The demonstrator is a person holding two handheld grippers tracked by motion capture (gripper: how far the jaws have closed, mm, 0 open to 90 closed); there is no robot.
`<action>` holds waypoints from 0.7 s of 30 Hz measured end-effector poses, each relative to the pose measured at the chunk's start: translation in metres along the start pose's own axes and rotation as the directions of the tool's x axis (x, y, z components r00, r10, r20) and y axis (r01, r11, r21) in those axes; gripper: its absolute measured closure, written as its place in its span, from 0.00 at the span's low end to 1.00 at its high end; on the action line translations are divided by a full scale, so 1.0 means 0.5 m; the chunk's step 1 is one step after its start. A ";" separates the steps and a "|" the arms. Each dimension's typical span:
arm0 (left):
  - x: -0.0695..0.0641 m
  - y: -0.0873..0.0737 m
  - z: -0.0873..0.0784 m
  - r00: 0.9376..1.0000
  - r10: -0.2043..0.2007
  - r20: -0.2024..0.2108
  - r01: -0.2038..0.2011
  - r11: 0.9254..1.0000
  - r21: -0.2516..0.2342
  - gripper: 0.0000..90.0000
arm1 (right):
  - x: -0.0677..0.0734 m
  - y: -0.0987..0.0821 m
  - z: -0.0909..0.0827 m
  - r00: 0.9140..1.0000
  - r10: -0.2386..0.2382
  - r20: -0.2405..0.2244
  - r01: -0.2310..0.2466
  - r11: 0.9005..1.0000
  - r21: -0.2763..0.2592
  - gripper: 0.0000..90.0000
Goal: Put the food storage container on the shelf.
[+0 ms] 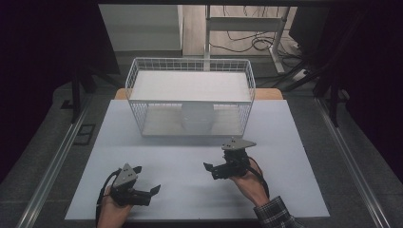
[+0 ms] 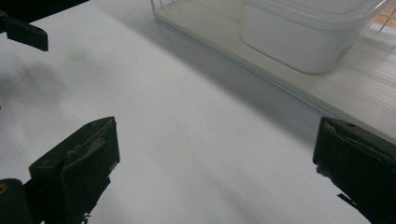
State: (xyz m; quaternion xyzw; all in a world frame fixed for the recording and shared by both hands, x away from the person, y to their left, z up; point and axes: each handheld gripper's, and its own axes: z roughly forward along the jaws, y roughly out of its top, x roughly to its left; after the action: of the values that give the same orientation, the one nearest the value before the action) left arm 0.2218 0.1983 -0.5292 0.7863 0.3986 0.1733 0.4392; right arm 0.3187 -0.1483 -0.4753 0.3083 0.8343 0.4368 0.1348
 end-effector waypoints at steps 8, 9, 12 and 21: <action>0.001 -0.002 0.001 1.000 -0.003 -0.007 0.003 1.000 0.014 0.01 | 0.011 -0.020 -0.016 1.000 -0.007 -0.003 0.007 1.000 0.003 0.00; 0.001 -0.002 0.000 1.000 -0.007 -0.006 0.007 1.000 0.013 0.01 | 0.012 -0.023 -0.019 1.000 -0.009 0.000 0.009 1.000 0.000 0.00; 0.002 -0.003 -0.002 1.000 -0.008 -0.012 0.008 1.000 0.011 0.01 | 0.013 -0.029 -0.026 1.000 -0.008 -0.001 0.008 1.000 -0.007 0.00; 0.004 -0.004 -0.011 1.000 -0.006 -0.029 0.006 1.000 0.011 0.01 | 0.012 -0.051 -0.046 1.000 0.003 0.011 -0.003 1.000 -0.001 0.00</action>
State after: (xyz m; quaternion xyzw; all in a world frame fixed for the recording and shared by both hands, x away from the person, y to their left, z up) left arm 0.2187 0.2033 -0.5279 0.7848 0.4084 0.1810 0.4295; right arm 0.2925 -0.1700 -0.4824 0.3119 0.8328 0.4357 0.1390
